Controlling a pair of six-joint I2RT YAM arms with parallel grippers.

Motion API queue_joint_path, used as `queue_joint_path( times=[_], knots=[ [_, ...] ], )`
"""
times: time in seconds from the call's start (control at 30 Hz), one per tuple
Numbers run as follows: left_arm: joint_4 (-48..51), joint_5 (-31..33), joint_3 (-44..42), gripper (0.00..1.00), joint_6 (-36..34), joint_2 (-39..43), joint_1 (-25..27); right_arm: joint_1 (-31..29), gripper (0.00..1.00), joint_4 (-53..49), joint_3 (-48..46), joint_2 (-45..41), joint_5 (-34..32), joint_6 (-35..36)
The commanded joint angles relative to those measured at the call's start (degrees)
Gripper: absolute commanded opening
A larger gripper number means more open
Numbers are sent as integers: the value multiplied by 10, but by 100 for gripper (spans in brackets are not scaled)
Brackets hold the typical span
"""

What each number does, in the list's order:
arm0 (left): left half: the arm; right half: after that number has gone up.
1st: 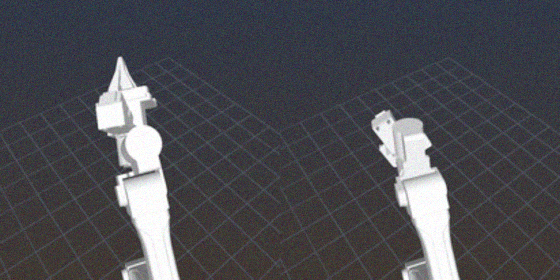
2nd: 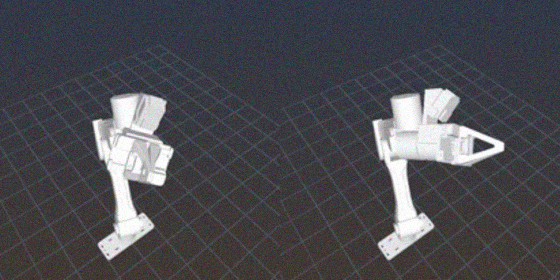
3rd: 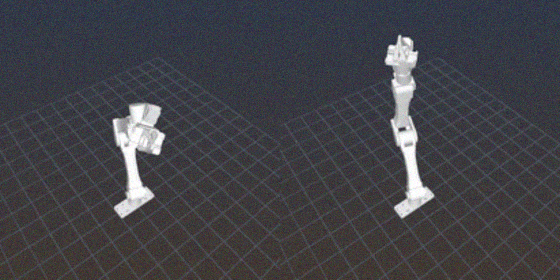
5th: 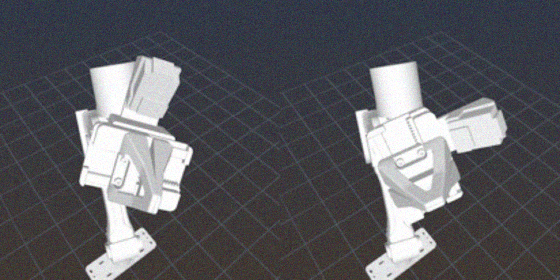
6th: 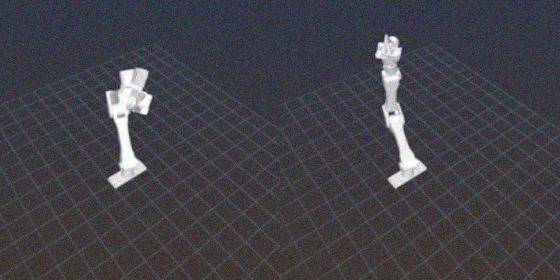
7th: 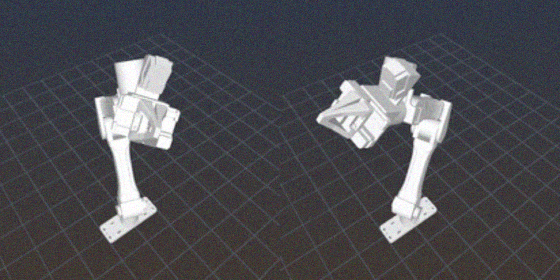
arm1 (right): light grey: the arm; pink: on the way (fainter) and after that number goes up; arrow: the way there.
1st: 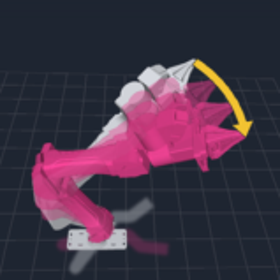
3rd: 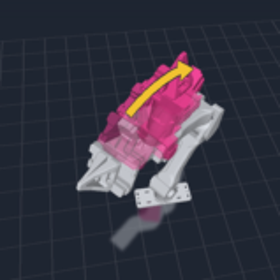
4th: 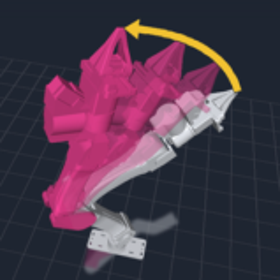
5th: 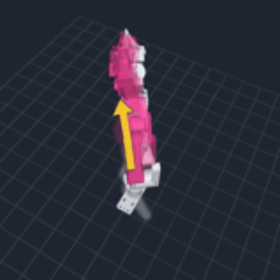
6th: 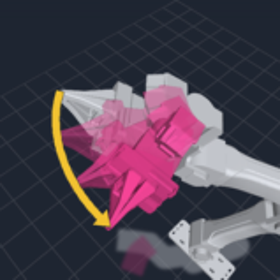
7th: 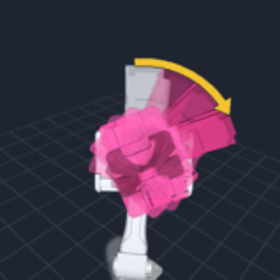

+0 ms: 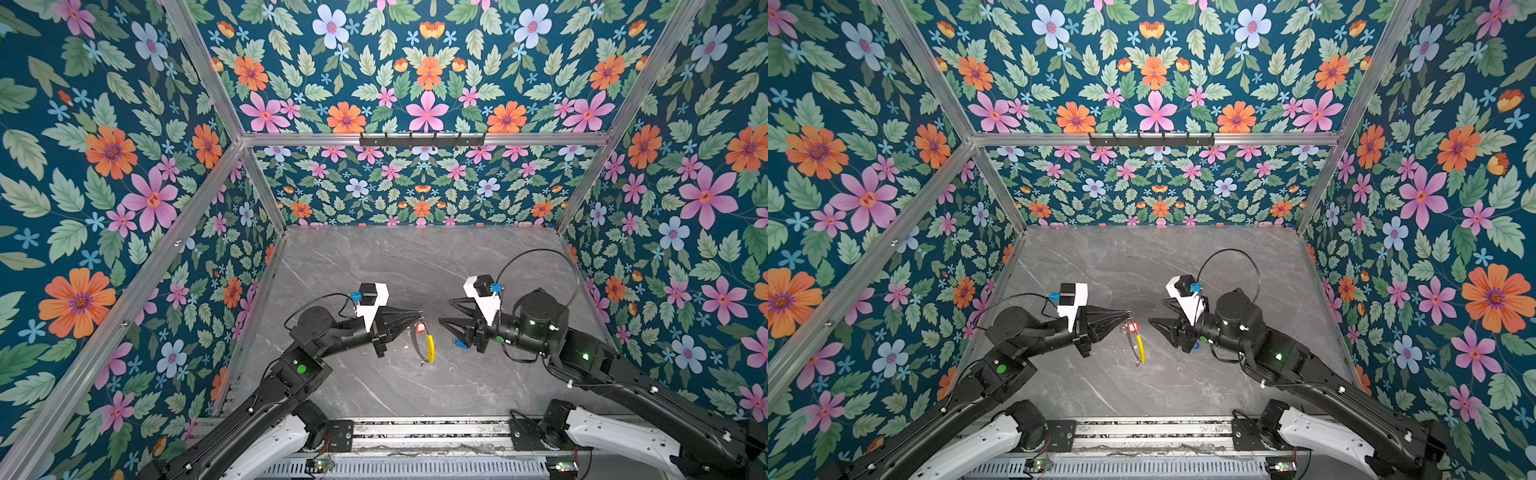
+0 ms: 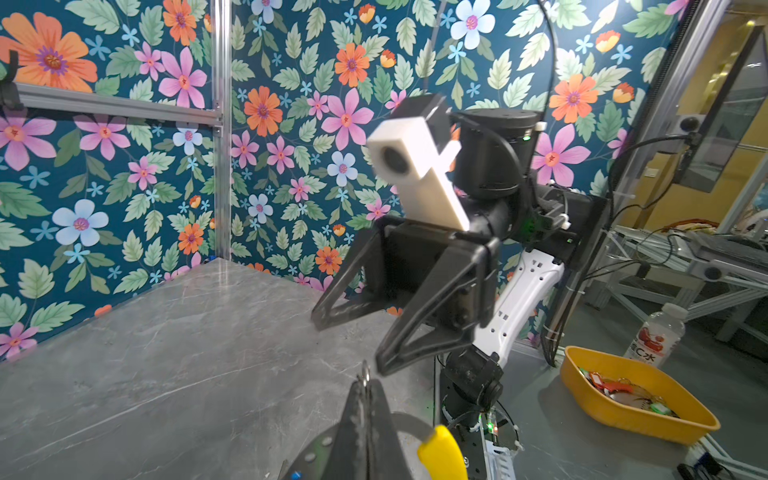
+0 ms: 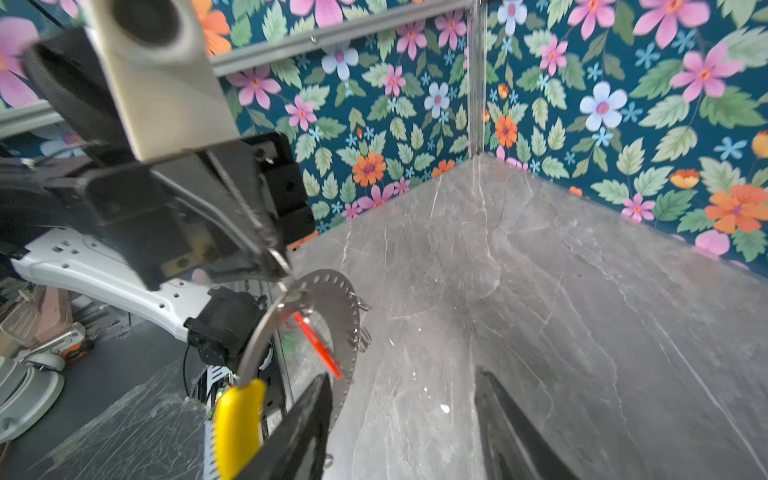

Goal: Remove the keys from the keyring

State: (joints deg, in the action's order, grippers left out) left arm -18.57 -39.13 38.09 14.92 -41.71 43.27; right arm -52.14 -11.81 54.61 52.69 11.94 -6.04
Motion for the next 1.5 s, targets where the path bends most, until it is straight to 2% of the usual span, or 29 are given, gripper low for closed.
queue_joint_path(
  times=[0.0,0.13,0.3,0.47,0.67,0.83,1.1,1.33,1.47],
  knots=[
    [-34,-18,1,0,4,1,0,-10,57,-29,6,9,75,12],
    [-43,-37,1,0,7,1,0,-25,63,0,-11,-7,108,22],
    [-64,-63,-2,0,21,-5,0,-25,63,19,-13,-2,138,22],
    [-78,-76,-1,0,33,-18,0,-25,52,47,-8,17,146,27],
    [-89,-70,-6,0,36,-20,0,-25,31,69,-1,34,166,24],
    [-93,-73,-6,0,39,-22,0,-26,29,89,-1,45,166,18],
    [-90,-62,-9,0,37,-19,0,-26,15,106,-3,50,182,9],
    [-58,-58,0,0,21,-17,0,-26,0,68,-1,36,168,2],
    [-41,-62,7,0,14,-19,0,-26,0,31,14,27,168,-4]
  ],
)
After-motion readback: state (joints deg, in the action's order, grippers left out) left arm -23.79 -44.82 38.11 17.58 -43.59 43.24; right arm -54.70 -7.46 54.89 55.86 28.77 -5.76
